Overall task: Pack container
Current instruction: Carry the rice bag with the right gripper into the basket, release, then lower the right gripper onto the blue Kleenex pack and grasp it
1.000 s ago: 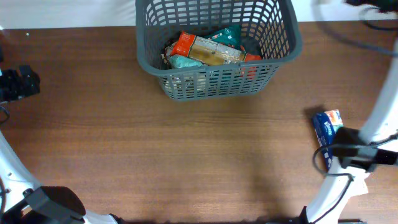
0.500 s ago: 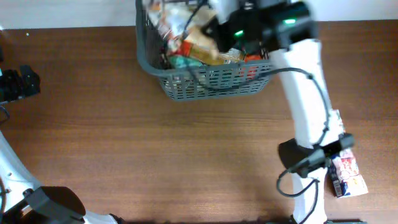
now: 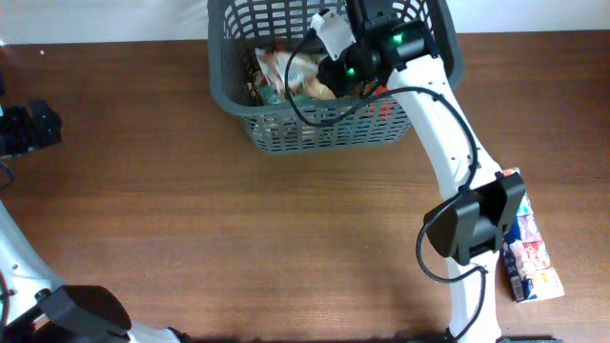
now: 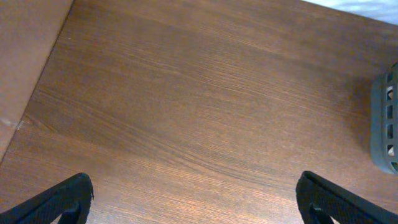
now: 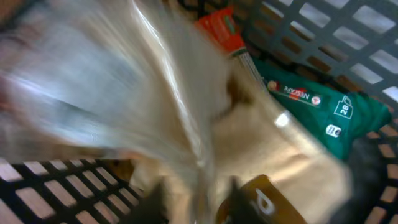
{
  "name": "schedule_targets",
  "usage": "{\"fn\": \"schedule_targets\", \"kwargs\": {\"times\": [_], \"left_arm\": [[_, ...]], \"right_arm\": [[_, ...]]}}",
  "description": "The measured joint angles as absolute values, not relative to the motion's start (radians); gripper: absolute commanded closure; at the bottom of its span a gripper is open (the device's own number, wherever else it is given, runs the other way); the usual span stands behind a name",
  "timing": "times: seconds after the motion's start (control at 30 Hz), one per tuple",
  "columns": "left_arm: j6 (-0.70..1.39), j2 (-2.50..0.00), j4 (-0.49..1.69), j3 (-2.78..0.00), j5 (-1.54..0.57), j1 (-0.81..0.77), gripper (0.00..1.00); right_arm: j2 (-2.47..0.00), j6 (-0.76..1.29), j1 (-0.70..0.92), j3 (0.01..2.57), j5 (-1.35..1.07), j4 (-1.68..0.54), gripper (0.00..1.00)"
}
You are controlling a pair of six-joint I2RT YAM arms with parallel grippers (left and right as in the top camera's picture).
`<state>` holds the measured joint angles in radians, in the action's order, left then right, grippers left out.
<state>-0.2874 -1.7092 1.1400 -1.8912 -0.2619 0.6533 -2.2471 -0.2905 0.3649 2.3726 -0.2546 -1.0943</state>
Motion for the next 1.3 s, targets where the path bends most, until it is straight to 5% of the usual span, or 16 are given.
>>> {"fn": "schedule_targets", "kwargs": {"times": [0.4,0.67,1.1,1.3], "left_arm": [[-0.287,-1.709,1.140,-1.891,-0.262,0.653,0.01],[-0.287,-1.709,1.140,-1.891,-0.262,0.653,0.01],[-0.287,-1.709,1.140,-1.891,-0.262,0.653,0.01],[-0.287,-1.709,1.140,-1.891,-0.262,0.653,0.01]], "right_arm": [[-2.179,-0.235,0.369,2.666,-0.238,-1.228,0.40],[-1.885,-0.231,0.339,2.816,-0.041,-1.333,0.40],[-1.364,-0.186,-0.128,1.747,0.002,-1.080,0.25],[-1.330,-0.182,-0.345,1.443,0.043,-1.090,0.02]]}}
